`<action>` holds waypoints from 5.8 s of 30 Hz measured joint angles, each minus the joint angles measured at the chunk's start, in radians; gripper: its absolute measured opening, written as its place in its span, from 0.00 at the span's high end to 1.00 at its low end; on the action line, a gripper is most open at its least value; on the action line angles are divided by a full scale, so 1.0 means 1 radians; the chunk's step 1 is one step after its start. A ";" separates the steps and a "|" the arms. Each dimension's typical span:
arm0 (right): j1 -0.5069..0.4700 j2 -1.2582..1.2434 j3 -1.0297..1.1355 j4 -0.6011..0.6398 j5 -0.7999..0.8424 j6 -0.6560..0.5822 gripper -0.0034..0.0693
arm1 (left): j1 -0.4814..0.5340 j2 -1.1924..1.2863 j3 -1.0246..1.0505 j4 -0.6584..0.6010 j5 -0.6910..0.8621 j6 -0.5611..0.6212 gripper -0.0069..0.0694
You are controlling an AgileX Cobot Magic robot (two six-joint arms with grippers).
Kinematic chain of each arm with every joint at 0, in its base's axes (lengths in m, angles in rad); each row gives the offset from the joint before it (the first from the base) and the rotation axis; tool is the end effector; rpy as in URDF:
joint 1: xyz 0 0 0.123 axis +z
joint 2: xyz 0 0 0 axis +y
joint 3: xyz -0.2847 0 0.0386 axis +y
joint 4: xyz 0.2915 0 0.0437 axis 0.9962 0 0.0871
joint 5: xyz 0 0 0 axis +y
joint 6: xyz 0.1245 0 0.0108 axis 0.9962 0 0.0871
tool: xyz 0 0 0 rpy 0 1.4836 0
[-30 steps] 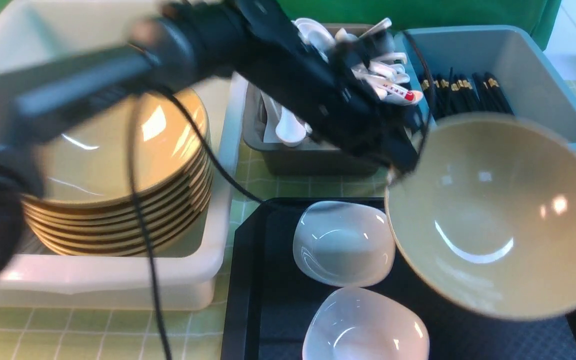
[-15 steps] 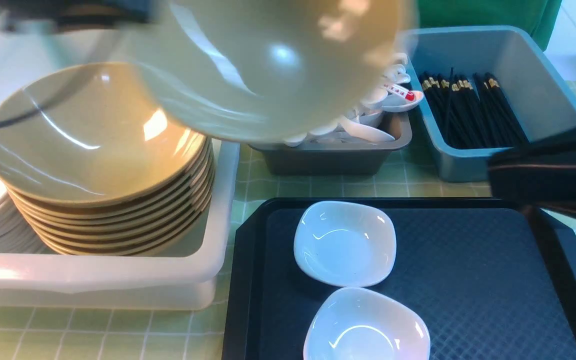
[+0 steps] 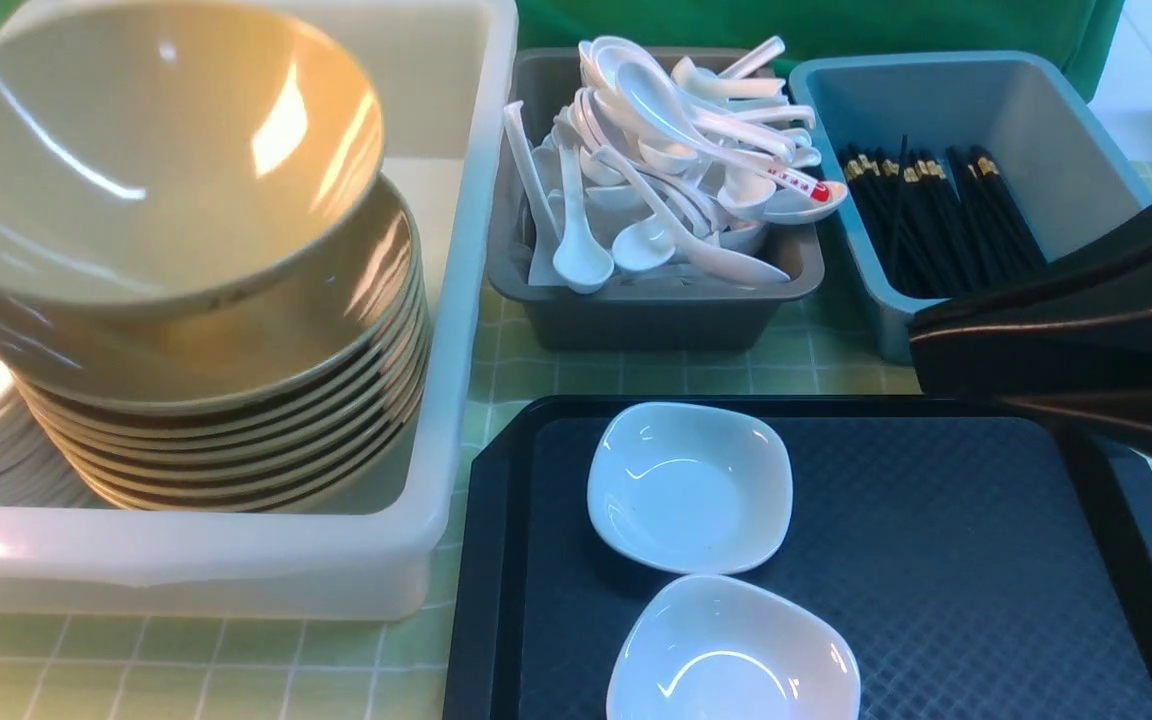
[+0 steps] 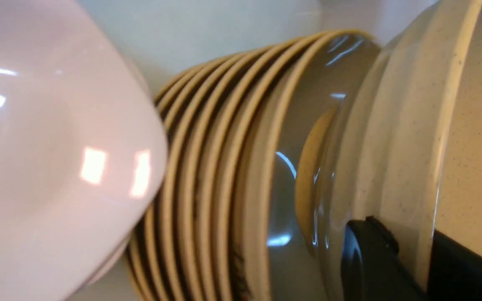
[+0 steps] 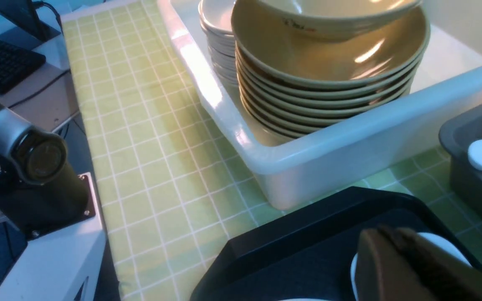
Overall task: On green table put chopsticks spoon bowls plates into blue grey white boxes.
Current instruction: 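Place the tan bowl onto the bowl stack in the left bin with the left gripper, then reach for and grasp the small white dish on the black tray, then place the white bowl down on the black tray with the right gripper, then grasp the small white bowl on the black tray by its rim with the left gripper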
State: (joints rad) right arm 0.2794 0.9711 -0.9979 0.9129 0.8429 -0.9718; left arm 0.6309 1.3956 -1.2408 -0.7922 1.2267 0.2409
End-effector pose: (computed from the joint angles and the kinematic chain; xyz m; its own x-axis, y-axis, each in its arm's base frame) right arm 0.2204 0.1401 0.3840 -0.2480 -0.2878 -0.9250 -0.8159 0.5769 0.0393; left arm 0.3074 0.1208 0.3230 -0.7196 -0.6070 -0.3372 -0.2898 0.7039 -0.6485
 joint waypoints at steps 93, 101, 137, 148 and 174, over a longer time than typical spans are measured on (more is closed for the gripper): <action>-0.067 0.827 0.011 0.122 -0.369 0.400 0.87 | -0.950 -0.282 0.173 0.215 -0.294 0.166 0.33; -0.237 0.562 0.171 0.019 -0.314 0.414 0.88 | -0.950 -0.282 0.173 0.216 -0.290 0.166 0.33; -0.402 0.253 0.333 -0.431 -0.164 0.586 0.19 | -1.229 0.227 -0.140 0.107 -0.190 0.158 0.20; -0.376 -0.112 0.279 -0.454 -0.021 0.604 0.18 | -1.339 0.647 -0.462 0.227 -0.125 0.052 0.20; -0.182 -0.186 0.244 -0.465 0.019 0.570 0.21 | -1.333 0.880 -0.646 0.089 -0.128 0.211 0.89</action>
State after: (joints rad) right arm 0.0976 0.7846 -0.7534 0.4480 0.8617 -0.4019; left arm -0.7020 2.2756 -1.8867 -0.7035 1.0988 0.4524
